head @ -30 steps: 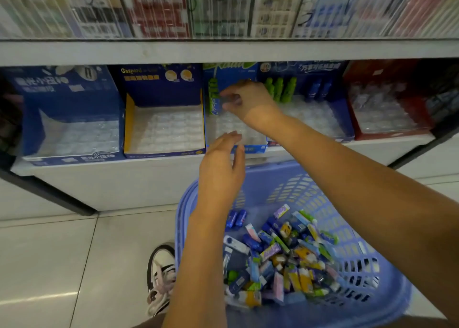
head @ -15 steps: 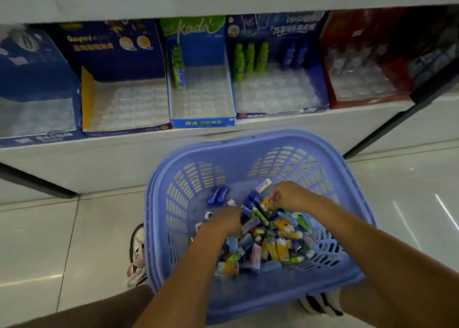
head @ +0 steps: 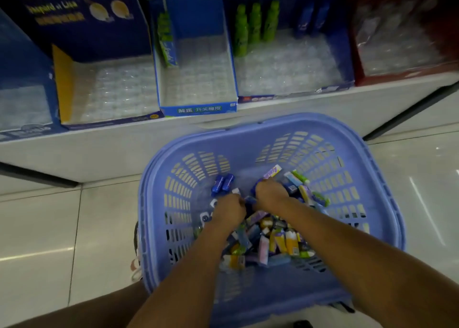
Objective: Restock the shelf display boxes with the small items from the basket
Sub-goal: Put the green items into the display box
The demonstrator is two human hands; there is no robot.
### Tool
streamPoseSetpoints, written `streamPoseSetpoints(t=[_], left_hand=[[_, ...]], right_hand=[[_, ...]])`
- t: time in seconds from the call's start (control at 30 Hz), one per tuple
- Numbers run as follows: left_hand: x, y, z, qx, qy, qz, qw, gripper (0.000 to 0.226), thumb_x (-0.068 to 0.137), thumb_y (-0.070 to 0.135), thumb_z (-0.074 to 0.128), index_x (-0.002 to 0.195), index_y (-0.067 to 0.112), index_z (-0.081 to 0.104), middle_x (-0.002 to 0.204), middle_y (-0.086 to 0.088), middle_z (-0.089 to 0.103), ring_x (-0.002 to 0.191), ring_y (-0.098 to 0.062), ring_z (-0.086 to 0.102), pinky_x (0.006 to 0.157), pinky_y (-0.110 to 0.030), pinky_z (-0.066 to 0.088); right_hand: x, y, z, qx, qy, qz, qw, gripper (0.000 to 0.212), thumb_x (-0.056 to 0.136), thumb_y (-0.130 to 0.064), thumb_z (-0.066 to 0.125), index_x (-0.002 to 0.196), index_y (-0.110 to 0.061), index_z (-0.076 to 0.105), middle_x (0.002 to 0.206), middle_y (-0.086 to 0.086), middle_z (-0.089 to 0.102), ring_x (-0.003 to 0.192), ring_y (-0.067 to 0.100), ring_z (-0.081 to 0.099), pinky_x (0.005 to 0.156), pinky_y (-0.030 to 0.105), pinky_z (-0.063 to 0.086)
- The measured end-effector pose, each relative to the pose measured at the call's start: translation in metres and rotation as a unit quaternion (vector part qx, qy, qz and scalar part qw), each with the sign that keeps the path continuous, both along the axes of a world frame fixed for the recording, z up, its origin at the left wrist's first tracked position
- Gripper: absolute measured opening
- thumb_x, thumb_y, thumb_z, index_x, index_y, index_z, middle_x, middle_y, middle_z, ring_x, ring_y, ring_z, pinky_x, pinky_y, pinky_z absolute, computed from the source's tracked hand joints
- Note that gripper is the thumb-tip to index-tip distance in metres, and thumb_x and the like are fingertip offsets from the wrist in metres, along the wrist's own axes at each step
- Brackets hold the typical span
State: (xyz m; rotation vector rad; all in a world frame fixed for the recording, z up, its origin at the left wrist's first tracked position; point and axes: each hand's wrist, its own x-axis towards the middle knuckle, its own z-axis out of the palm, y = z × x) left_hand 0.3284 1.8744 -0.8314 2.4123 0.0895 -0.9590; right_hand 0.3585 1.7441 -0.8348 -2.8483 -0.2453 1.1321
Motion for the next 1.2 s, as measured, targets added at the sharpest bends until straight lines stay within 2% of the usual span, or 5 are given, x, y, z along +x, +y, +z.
streamPoseSetpoints(t=[0.4,0.67,0.8,1.03,1.2], left_hand=[[0.004,-0.010,-0.011,-0.141,0.111,0.347,0.921,0.036,0.075,0.024,0.079,0.061,0.008,0.051,0.070,-0.016,0.062,0.074,-0.032,0.065,0.075,-0.046,0.057],[0.004,-0.004,-0.004,-0.094,0.090,0.180,0.975,0.030,0.085,0.029,0.069,0.066,0.007,0.064,0.061,-0.006,0.051,0.055,-0.014,0.048,0.058,-0.028,0.041],[0.003,0.000,-0.002,-0.132,0.122,0.162,0.970,0.031,0.085,0.022,0.069,0.102,-0.004,0.067,0.096,-0.021,0.067,0.083,-0.028,0.064,0.066,-0.032,0.053],[0.003,0.013,0.011,-0.121,0.137,0.126,0.975,0.022,0.084,0.005,0.066,0.068,0.013,0.054,0.082,-0.017,0.061,0.077,-0.027,0.060,0.090,-0.045,0.053],[0.014,0.018,0.048,-0.279,0.139,0.302,0.901,0.044,0.088,-0.002,0.061,0.129,-0.003,0.047,0.076,-0.016,0.063,0.053,-0.012,0.061,0.057,-0.022,0.052]], right_hand=[[0.002,-0.038,0.010,0.210,0.156,-0.057,0.963,0.022,0.084,-0.036,0.069,0.097,-0.020,0.061,0.095,0.002,0.061,0.080,0.016,0.058,0.072,0.033,0.049],[-0.016,-0.031,0.011,0.137,0.122,0.013,0.983,0.047,0.083,-0.010,0.068,0.124,-0.016,0.046,0.097,0.003,0.053,0.082,0.021,0.052,0.064,0.028,0.043],[-0.019,-0.028,0.012,0.063,0.058,0.018,0.996,0.023,0.085,-0.010,0.061,0.107,-0.006,0.067,0.093,0.015,0.066,0.082,0.028,0.061,0.068,0.030,0.048],[-0.028,-0.024,0.032,0.033,0.046,-0.089,0.994,0.029,0.090,-0.024,0.059,0.066,-0.009,0.052,0.058,0.004,0.035,0.058,0.018,0.043,0.060,0.030,0.042],[-0.028,-0.044,0.083,0.458,0.160,-0.513,0.708,0.015,0.093,-0.008,0.050,0.078,-0.007,0.050,0.061,0.009,0.058,0.072,0.028,0.056,0.067,0.036,0.049]])
